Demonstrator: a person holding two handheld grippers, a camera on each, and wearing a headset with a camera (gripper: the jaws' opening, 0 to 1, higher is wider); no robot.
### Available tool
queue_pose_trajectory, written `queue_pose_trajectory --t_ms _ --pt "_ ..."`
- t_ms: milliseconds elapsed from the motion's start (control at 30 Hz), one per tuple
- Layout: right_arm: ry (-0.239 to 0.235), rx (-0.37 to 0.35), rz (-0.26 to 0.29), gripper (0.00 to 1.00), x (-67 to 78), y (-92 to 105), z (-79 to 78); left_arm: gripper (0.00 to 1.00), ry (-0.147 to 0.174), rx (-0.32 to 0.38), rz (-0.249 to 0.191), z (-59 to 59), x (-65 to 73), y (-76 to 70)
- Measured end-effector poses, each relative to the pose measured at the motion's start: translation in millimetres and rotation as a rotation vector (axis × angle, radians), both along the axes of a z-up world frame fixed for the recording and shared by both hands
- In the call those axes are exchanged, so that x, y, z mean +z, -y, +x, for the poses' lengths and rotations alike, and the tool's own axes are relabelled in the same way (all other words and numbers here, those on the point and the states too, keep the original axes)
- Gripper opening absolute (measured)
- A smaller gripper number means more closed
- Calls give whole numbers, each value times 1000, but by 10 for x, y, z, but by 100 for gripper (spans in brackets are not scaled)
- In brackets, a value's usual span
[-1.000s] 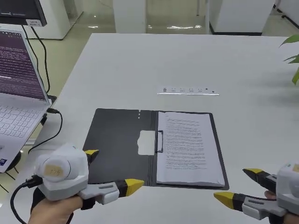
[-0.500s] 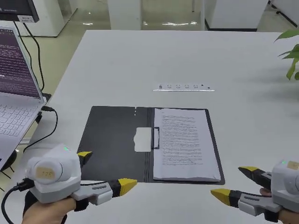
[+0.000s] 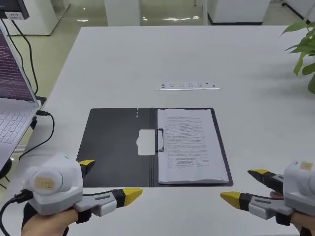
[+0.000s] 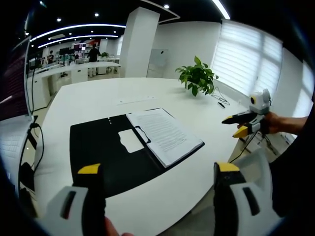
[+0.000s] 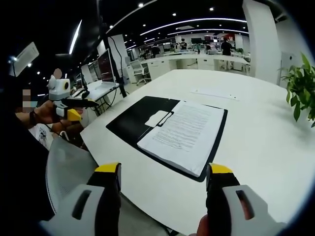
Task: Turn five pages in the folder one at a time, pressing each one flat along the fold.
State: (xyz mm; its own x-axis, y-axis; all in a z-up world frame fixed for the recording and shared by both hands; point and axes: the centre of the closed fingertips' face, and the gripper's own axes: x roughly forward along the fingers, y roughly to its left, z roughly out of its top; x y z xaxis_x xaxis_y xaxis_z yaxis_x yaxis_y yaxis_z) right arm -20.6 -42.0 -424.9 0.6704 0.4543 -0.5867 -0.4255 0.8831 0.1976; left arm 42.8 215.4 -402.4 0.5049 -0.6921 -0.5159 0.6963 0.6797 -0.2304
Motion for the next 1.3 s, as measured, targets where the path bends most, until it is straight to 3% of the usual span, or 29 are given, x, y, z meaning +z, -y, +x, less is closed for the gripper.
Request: queue_pose_trajectory --t_ms 567,933,1100,1300 --pt "-15 -57 41 70 -61 41 -107 91 -13 -2 -3 7 -27 7" --pt "-17 -60 49 70 -77 55 -136 91 -13 -30 7 37 -31 101" --pt "-19 -62 54 69 -83 72 -162 90 -12 -65 23 101 -39 154" --pt "-26 -67 51 69 -87 103 -197 89 -3 -63 -9 217 46 240"
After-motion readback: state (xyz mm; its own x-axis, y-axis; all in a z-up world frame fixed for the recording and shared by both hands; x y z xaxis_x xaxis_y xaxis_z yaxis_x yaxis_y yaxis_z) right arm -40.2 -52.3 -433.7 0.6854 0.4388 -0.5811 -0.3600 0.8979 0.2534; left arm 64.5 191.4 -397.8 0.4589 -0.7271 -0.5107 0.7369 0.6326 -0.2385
